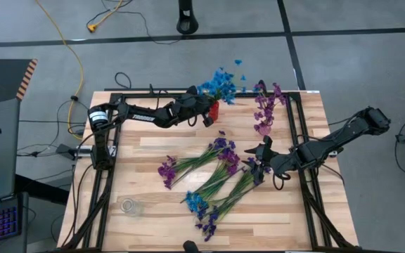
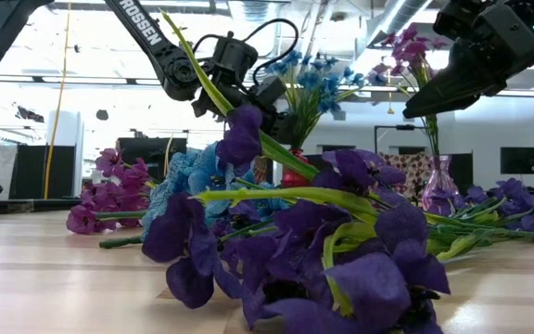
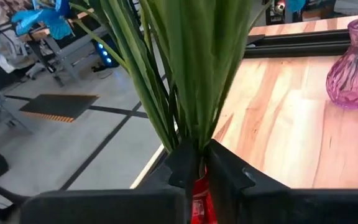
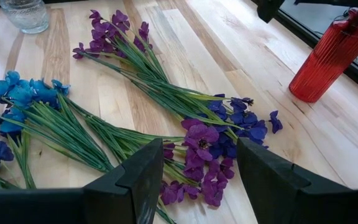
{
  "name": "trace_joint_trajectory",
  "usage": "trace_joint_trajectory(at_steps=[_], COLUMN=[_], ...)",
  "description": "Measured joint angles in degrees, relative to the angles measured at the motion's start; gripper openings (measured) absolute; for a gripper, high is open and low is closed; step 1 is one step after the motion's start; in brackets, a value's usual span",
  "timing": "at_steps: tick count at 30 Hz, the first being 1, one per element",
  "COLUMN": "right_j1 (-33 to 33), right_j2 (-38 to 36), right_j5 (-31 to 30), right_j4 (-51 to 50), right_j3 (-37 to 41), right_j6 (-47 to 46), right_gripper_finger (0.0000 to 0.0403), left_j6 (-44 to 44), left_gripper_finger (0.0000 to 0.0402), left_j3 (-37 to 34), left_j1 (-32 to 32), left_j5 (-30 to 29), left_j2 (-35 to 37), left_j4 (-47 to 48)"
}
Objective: Sort flowers into vase by color
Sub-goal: Put the top blue flowers into the red vase
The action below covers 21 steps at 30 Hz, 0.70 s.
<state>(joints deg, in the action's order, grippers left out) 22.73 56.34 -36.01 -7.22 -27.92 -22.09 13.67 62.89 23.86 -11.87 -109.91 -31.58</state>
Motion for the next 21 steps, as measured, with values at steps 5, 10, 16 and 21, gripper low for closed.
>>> trace_joint_trajectory(at_steps=[5, 10, 16, 21], right_j1=[-0.01, -0.01, -0.01, 0.0], right_j2=[0.0, 0.0, 0.01, 0.02], right_j5=[0.0, 0.0, 0.0, 0.0], right_j4=[0.0, 0.0, 0.01, 0.0], right_j3=[0.0, 0.0, 0.0, 0.0], right_j6=[0.0, 0.0, 0.0, 0.0], right_gripper_finger=[0.023, 0.023, 0.023, 0.023], left_j6=[-0.45, -0.41, -0.86, -2.41], left_gripper_finger=[0.0072, 0.0109, 0.0137, 0.0147], left_j3=[0.0, -0.03, -0.11, -0.11], left_j1=[-0.09, -0.39, -0.67, -0.66], left_j5=[0.01, -0.03, -1.04, -1.22], left_j2=[-0.07, 0.12, 2.32, 4.4], left_j4=[0.08, 0.47, 1.46, 4.94])
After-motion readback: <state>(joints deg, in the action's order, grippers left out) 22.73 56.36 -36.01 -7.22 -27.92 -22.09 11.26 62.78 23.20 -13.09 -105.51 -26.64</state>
